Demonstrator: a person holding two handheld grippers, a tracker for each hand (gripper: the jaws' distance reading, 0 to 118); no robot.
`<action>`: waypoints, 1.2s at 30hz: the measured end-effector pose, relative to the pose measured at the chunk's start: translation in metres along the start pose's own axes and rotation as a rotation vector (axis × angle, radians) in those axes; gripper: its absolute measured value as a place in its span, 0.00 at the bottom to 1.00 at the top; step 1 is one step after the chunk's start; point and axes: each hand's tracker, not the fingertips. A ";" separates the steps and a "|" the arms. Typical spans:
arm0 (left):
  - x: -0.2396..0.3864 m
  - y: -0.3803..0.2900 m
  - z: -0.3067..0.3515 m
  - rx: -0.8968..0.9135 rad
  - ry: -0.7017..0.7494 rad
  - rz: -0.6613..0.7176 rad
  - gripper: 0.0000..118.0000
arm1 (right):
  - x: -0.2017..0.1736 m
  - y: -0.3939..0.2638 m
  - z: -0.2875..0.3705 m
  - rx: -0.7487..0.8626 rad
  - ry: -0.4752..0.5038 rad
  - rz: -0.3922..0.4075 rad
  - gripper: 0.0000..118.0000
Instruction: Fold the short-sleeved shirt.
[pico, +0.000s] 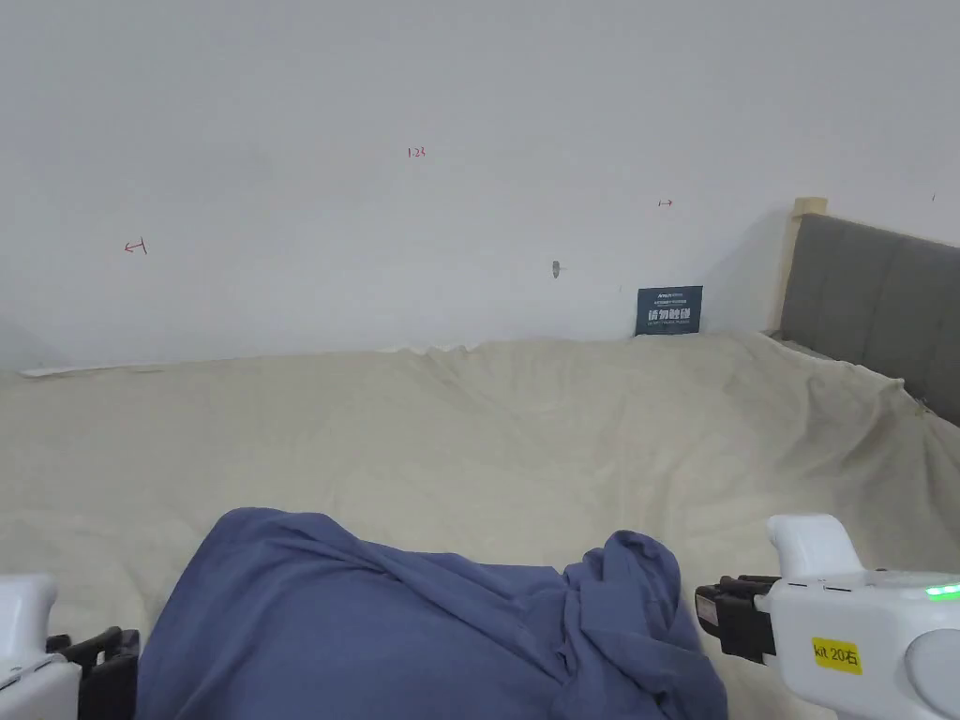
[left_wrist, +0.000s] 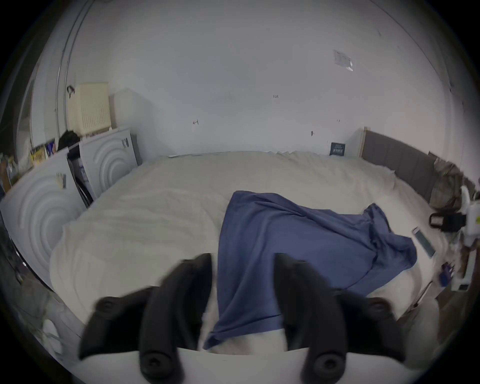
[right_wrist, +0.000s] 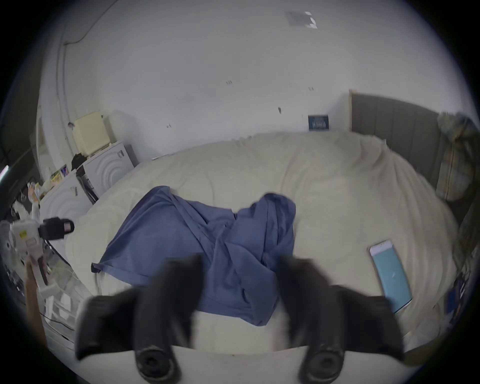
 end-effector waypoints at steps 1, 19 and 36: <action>0.005 0.000 -0.004 0.003 0.021 -0.030 0.00 | 0.001 0.001 -0.002 0.003 0.008 -0.010 0.00; -0.003 0.073 -0.162 -0.139 -0.048 0.009 0.00 | 0.015 0.044 -0.100 -0.129 0.079 -0.095 0.00; -0.003 0.157 -0.417 -0.485 -0.048 0.080 0.79 | 0.035 0.094 -0.191 -0.174 0.094 -0.105 0.00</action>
